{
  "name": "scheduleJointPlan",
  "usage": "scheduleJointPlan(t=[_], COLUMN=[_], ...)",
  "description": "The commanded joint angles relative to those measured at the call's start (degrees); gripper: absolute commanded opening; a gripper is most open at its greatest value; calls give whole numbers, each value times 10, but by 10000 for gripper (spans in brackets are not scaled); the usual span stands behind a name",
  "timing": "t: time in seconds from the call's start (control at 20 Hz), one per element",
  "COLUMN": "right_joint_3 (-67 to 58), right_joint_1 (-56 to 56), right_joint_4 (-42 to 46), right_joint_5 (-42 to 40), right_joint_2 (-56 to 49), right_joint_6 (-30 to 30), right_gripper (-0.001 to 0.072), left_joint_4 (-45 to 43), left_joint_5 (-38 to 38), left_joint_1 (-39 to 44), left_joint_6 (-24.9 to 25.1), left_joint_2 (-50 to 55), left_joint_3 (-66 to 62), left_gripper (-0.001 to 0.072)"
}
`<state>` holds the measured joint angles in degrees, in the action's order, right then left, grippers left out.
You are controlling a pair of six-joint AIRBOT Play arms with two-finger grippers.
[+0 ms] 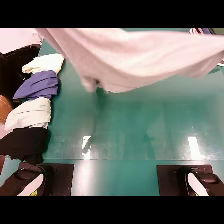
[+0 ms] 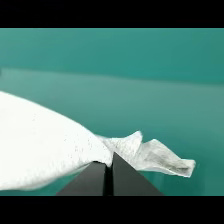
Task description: Fold the shirts.
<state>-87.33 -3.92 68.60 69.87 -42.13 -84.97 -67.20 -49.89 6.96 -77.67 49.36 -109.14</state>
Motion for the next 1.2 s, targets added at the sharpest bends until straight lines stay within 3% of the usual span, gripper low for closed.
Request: scheduleJointPlan(t=[0.0,0.2,0.35,0.5,0.6,0.75,0.9,1.0,1.15], right_joint_3=[-82,-172,-226,-207,-137,5,120,143,114], right_joint_1=[12,12,11,11,11,11,11,11,11], right_joint_4=[7,15,42,47,47,47,45,19,-30], right_joint_5=[42,123,218,316,336,314,199,114,50], right_joint_2=[25,-14,-64,-122,-154,-202,-264,-312,-382], right_joint_6=[-1,-3,-57,-111,-129,-136,-133,-109,-91], right_gripper=[10,9,9,9,9,9,10,9,10], left_joint_4=[-5,-11,-60,-128,-146,-135,-124,-125,-125], left_joint_5=[-6,2,2,-22,-44,-80,-79,-63,-40], left_joint_1=[0,0,0,0,0,0,0,0,0], left_joint_6=[1,1,1,-33,-53,-75,-76,-75,-78], left_joint_2=[-33,-33,-19,37,103,230,361,420,457], left_joint_3=[-83,-116,-79,-25,13,65,86,86,86], left_gripper=[20,19,19,20,20,21,21,21,21])
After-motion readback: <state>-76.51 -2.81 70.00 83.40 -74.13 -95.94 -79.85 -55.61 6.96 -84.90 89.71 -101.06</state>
